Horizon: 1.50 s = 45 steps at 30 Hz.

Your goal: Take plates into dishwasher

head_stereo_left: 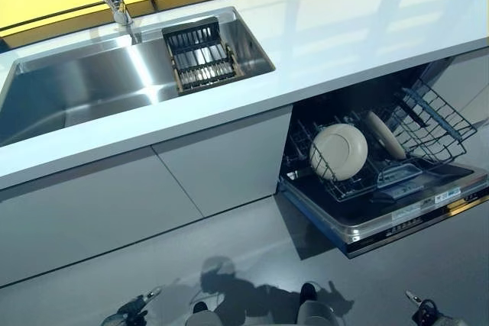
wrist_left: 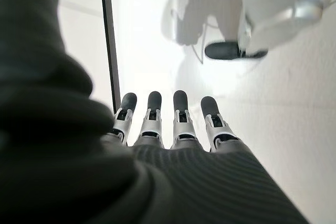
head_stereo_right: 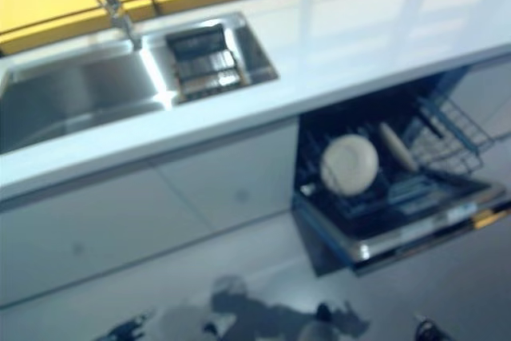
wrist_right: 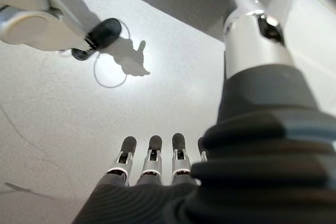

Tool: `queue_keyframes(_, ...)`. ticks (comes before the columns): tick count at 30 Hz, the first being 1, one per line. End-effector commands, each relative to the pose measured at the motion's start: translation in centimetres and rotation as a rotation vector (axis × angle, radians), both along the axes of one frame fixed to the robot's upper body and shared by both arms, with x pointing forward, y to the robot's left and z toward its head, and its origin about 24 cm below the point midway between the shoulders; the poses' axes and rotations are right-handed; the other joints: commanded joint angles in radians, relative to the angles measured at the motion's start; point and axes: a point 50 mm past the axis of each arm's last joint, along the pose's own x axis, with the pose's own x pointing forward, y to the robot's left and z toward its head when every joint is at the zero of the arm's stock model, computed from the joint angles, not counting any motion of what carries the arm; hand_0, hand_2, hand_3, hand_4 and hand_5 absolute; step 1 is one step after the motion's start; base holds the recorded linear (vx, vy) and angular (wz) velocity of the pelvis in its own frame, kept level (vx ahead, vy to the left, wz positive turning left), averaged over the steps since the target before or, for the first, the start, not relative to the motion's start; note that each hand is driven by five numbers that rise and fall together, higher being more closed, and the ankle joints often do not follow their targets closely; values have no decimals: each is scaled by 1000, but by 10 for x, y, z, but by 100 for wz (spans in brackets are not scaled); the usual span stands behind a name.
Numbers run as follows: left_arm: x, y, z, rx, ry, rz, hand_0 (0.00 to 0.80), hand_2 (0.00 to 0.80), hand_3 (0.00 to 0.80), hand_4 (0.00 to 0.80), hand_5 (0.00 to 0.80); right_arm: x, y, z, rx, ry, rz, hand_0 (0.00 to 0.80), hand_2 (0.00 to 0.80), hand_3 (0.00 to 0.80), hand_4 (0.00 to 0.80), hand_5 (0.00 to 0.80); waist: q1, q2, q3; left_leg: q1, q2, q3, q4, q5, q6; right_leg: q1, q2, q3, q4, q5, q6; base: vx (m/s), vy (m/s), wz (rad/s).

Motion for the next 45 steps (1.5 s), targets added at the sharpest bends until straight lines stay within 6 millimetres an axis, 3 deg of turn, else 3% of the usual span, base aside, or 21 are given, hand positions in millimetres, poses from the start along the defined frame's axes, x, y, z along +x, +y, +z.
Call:
queue_keyframes(1,31,16,17,46,-112,-5,0,0,0,0,0,24,-5,11,26,-52,-54,0,0,0,0,0,-16,-24,85,-44,-29,-36,94,-20,15,-89,-59,29,164,-33,-1,-252,-8,12)
queue_keyframes(9,41,16,21,40,-165,19,0,0,0,0,0,48,-18,30,71,-224,-164,0,0,0,0,0,-15,5,168,-194,-28,-66,317,-90,17,-218,-61,47,388,-138,-63,-124,-53,9)
queue_keyframes(13,41,8,18,13,-176,13,0,0,0,0,0,77,-22,47,112,-476,-240,0,0,0,0,0,-11,24,181,-216,-34,-89,355,-99,18,-233,-61,54,444,-169,-83,-10,4,4)
queue_keyframes(17,32,-8,10,-18,-182,27,0,0,0,0,0,123,-24,80,200,-806,-250,0,0,0,0,0,6,53,190,-251,-52,-111,404,-88,15,-256,-72,57,502,-198,-102,-9,67,7)
queue_keyframes(21,28,-14,7,-34,-183,54,0,0,0,0,0,185,-22,143,234,-1157,-240,0,0,0,0,0,22,75,192,-291,-72,-119,448,-90,15,-291,-88,63,558,-221,-110,-41,65,11)
queue_keyframes(25,21,-21,2,-53,-166,70,0,0,0,0,0,230,-2,196,335,-1469,-179,0,0,0,0,0,35,96,187,-309,-84,-123,482,-88,14,-308,-103,72,592,-237,-115,-34,72,8)
queue_keyframes(28,13,-28,-2,-66,-140,67,0,0,0,0,0,252,11,232,331,-1565,-62,0,0,0,0,0,47,110,176,-303,-89,-131,509,-83,10,-296,-111,76,605,-248,-120,46,89,1)
queue_keyframes(32,6,-36,-6,-87,-123,55,0,0,0,0,0,275,30,283,308,-1665,119,0,0,0,0,0,63,128,160,-285,-94,-137,524,-74,6,-275,-122,80,614,-258,-124,81,103,-9)
queue_keyframes(33,5,-38,-6,-91,-119,50,0,0,0,0,0,281,35,305,301,-1710,180,0,0,0,0,0,73,132,154,-281,-98,-140,527,-73,6,-272,-125,81,618,-259,-125,47,81,-16)
queue_keyframes(39,6,-34,-4,-97,-105,29,0,0,0,0,0,296,70,378,296,-1914,415,0,0,0,0,0,103,130,140,-274,-100,-151,522,-48,-1,-245,-126,67,609,-260,-126,-5,12,-10)
queue_keyframes(42,4,-28,-3,-86,-92,16,0,0,0,0,0,299,84,395,282,-1956,495,0,0,0,0,0,116,117,134,-262,-98,-157,516,-38,-4,-217,-123,56,591,-254,-124,23,-31,-1)
queue_keyframes(45,0,-24,-3,-74,-83,4,0,0,0,0,0,298,83,399,269,-1958,520,0,0,0,0,0,129,103,126,-245,-95,-161,513,-39,-4,-183,-120,44,573,-248,-123,70,-24,21)
